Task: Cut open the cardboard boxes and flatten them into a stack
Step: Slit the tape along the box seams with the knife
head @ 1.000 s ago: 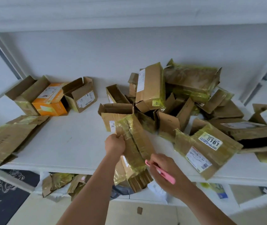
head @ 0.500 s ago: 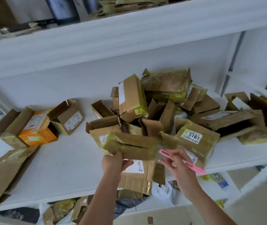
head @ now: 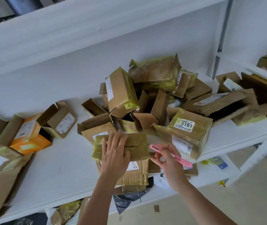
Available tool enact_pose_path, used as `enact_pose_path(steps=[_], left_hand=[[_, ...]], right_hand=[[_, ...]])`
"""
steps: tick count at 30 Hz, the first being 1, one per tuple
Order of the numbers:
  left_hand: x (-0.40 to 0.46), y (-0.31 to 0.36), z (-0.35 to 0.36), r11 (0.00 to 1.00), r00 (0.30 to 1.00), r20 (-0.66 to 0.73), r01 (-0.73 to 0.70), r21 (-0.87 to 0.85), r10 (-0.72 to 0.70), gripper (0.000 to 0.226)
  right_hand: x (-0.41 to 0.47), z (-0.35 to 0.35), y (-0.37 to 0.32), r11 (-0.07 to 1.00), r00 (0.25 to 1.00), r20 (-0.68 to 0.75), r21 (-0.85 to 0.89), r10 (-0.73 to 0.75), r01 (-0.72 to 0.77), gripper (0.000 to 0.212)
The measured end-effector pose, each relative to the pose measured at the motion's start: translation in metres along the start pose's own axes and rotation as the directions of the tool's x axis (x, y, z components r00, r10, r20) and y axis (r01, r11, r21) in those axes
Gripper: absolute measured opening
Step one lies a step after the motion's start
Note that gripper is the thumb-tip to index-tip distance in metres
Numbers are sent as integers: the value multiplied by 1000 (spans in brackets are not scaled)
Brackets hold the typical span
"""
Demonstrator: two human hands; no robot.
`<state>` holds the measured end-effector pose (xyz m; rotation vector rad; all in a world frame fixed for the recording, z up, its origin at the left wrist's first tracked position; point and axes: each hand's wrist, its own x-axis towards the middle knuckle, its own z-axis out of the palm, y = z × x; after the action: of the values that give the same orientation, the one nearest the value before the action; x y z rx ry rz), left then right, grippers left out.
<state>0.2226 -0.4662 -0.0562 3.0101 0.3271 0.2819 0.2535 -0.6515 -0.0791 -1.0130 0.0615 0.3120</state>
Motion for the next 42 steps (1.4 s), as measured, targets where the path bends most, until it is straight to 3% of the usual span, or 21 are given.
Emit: enact_pose_path(steps=[2, 4, 8, 10, 16, 27, 42], left_hand=[[3, -8, 12, 994, 993, 115, 7, 107, -19, 73], [3, -16, 21, 985, 990, 125, 41, 165, -62, 74], [-5, -31, 30, 977, 959, 192, 212, -1, -208, 68], [-8, -35, 33, 979, 961, 187, 205, 18, -205, 75], [-3, -37, 35, 971, 947, 234, 235, -36, -220, 54], [-4, -38, 35, 968, 945, 247, 240, -79, -214, 53], [-4, -38, 37, 973, 950, 231, 226, -34, -212, 59]], right_hand=[[0, 0, 4, 1000, 1000, 14, -14, 16, -16, 7], [3, -2, 6, 999, 1000, 9, -33, 18, -18, 7], [16, -1, 15, 998, 999, -42, -54, 28, -30, 11], [24, 6, 20, 996, 999, -33, -79, 31, -33, 11], [35, 26, 35, 979, 1000, -8, -203, -29, 27, 12], [40, 27, 44, 960, 998, 17, -272, -69, 70, 15], [27, 6, 41, 900, 977, 186, -402, -101, 170, 16]])
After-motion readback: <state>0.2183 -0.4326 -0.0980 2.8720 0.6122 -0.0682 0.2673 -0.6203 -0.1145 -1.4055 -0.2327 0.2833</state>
